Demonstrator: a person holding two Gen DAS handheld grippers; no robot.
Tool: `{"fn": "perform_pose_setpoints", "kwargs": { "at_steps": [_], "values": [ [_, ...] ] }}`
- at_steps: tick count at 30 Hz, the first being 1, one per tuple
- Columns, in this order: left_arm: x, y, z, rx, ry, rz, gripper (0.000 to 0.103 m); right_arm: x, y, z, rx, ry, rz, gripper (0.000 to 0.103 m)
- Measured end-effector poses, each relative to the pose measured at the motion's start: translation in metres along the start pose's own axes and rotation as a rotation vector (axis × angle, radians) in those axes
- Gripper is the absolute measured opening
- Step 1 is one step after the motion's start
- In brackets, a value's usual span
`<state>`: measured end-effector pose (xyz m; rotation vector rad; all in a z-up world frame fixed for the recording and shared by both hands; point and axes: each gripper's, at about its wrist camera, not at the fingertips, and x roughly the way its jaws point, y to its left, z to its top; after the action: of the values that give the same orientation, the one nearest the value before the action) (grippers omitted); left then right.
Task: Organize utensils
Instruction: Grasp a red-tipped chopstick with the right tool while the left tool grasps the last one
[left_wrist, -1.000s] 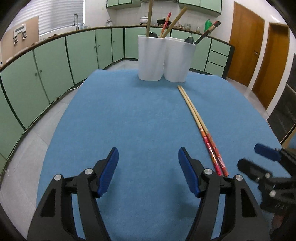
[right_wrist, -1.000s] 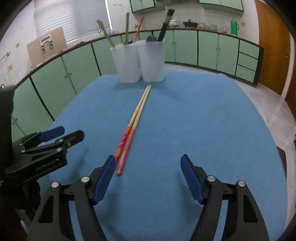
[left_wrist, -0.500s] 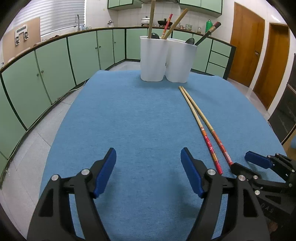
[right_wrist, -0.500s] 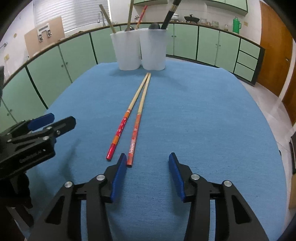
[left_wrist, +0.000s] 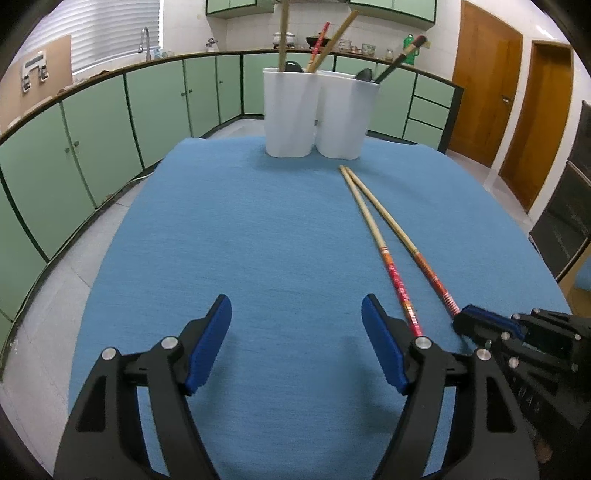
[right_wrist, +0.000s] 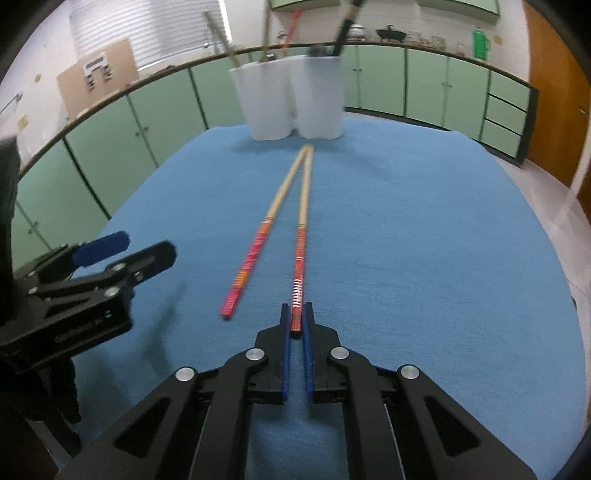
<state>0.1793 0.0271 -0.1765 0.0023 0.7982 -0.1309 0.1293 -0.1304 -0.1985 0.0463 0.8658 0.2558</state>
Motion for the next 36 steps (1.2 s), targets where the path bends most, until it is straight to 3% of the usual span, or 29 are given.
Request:
{"fn": "perform_pose_setpoints", "kwargs": {
  "at_steps": [10,14,20,23,25,27,36],
  "values": [
    [0.009,-0.043,-0.004,0.012,0.040,-0.082,0.068,-0.022,-0.052,-0.005,0.083,-0.036,-0.068,0.006],
    [0.021,-0.056,-0.007,0.019,0.088,-0.081,0.055,-0.024,-0.060,-0.004,0.099,-0.046,-0.066,0.006],
    [0.024,-0.063,-0.008,0.013,0.093,-0.052,0.042,-0.024,-0.064,-0.004,0.098,-0.057,-0.063,0.006],
    [0.025,-0.066,-0.008,0.015,0.092,-0.047,0.028,-0.024,-0.063,-0.004,0.105,-0.059,-0.058,0.006],
    [0.024,-0.069,-0.009,0.021,0.092,-0.039,0.013,-0.024,-0.062,-0.003,0.105,-0.061,-0.056,0.006],
    [0.025,-0.070,-0.009,0.024,0.092,-0.034,0.006,-0.026,-0.060,-0.003,0.100,-0.066,-0.059,0.006],
    [0.002,-0.069,-0.004,0.023,0.054,-0.048,0.005,-0.050,-0.055,0.006,0.046,-0.119,-0.082,0.006]
  ]
}}
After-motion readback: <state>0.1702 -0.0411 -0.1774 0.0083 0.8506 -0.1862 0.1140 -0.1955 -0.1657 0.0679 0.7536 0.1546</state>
